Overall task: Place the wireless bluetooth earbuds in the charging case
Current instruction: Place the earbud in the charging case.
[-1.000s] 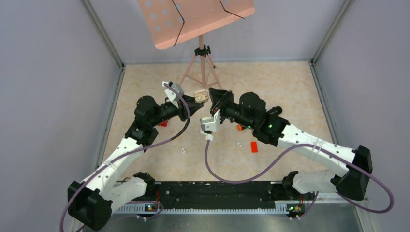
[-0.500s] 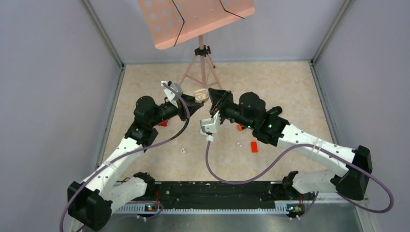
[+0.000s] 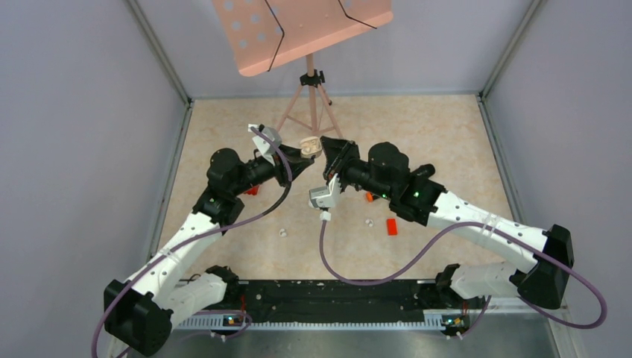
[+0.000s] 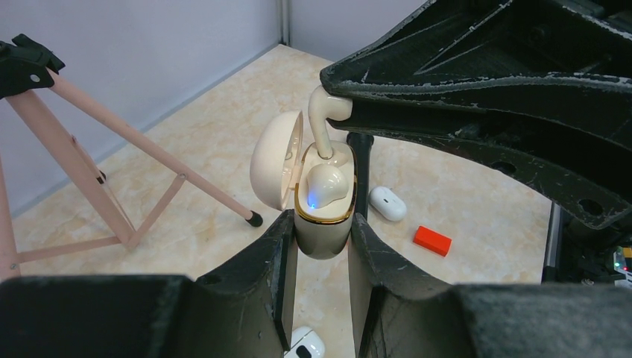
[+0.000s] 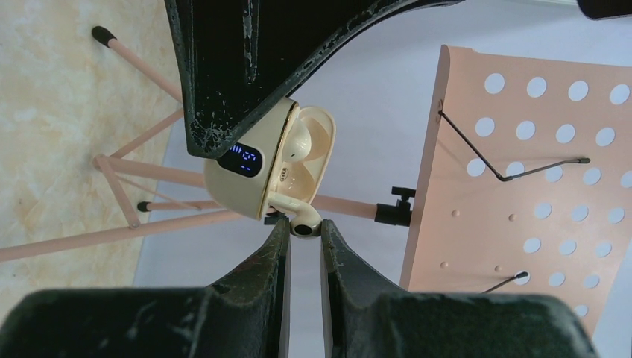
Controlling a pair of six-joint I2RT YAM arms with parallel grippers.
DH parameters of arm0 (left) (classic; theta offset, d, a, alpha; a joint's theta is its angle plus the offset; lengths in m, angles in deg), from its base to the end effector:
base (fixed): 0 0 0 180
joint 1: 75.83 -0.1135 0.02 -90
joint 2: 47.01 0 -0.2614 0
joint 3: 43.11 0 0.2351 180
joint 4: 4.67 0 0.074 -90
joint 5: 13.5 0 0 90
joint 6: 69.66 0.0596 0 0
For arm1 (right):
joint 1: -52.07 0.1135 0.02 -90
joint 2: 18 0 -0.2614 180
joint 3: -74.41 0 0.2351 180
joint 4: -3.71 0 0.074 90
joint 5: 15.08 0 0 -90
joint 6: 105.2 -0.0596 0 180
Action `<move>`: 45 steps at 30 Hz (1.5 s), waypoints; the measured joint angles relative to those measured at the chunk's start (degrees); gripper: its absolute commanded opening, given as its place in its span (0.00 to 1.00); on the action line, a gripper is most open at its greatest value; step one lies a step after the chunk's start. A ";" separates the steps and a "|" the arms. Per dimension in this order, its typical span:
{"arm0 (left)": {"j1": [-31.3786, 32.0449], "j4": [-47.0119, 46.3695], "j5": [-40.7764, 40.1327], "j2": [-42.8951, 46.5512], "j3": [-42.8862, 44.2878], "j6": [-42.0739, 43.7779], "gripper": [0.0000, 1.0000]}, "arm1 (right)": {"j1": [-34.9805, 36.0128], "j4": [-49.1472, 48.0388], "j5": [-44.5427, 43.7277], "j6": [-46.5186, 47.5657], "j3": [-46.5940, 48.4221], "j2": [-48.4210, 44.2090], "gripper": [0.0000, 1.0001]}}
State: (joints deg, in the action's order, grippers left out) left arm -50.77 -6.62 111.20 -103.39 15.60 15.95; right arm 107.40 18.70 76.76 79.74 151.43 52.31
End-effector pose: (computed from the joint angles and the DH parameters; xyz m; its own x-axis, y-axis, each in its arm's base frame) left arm 0.1965 -0.1294 0.3499 0.0014 -0.0701 -0.9975 0.8651 0.5004 -0.0340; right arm 0.1677 0.2458 0.3679 0.8440 -0.5302 0.0806 -0.0093 -0.1647 -0.9863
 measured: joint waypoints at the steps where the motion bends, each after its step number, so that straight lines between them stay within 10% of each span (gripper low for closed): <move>1: 0.02 -0.02 -0.31 0.00 0.00 -0.42 0.00 | 0.00 -0.04 0.04 0.17 0.00 0.00 0.02; 45: 0.11 -1.20 -2.89 0.00 0.00 -1.68 0.00 | 0.04 -7.43 -2.71 7.15 -1.92 1.60 0.00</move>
State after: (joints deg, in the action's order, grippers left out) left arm -50.66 -7.82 108.31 -103.39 15.60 14.27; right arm 107.45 11.27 74.05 86.88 149.51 53.90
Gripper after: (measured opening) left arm 0.326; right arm 0.148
